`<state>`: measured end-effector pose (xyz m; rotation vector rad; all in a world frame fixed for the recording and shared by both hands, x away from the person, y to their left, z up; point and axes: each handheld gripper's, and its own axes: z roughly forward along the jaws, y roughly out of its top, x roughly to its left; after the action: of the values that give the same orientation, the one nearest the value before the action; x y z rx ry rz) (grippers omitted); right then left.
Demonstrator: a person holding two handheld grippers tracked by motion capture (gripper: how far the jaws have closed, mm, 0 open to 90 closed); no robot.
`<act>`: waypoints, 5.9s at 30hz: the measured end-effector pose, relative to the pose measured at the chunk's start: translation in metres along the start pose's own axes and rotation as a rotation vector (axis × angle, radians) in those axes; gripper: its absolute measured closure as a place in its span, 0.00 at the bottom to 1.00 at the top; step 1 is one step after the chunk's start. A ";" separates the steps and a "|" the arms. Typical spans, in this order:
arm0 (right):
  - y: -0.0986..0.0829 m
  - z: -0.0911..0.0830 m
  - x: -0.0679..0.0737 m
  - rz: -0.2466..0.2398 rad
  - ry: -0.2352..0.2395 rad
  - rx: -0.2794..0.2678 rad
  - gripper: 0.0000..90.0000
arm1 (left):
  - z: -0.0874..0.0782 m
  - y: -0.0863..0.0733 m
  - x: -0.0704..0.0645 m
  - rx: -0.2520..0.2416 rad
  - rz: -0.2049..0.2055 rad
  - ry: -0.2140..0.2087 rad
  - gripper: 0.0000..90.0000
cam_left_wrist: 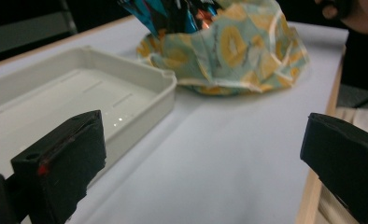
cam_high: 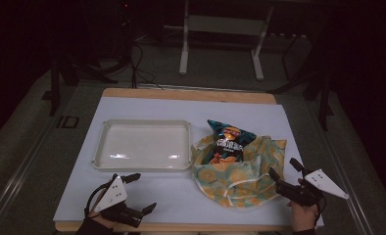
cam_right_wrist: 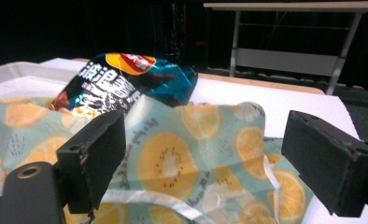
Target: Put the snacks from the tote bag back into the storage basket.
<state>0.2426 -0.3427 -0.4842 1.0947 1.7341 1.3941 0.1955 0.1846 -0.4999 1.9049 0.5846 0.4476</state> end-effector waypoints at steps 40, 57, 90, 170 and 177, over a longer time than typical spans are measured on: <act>0.070 0.011 -0.001 -0.040 0.164 0.081 0.13 | 0.000 -0.002 0.003 -0.027 -0.007 0.004 0.01; 0.098 0.053 -0.002 -0.046 0.229 0.078 0.14 | 0.000 -0.002 0.003 -0.023 0.001 0.002 0.01; 0.065 0.139 -0.033 -0.076 0.299 0.314 0.41 | 0.002 -0.002 0.004 -0.014 0.008 -0.003 0.01; 0.157 0.120 0.004 -0.074 0.451 0.180 1.00 | 0.003 -0.002 0.003 -0.009 0.017 -0.001 0.01; 0.188 0.117 0.010 -0.075 0.424 0.143 1.00 | 0.003 -0.002 0.003 -0.009 0.019 0.001 0.01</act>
<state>0.3789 -0.2669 -0.3265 0.8345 2.1793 1.5557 0.1987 0.1851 -0.5028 1.9034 0.5651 0.4624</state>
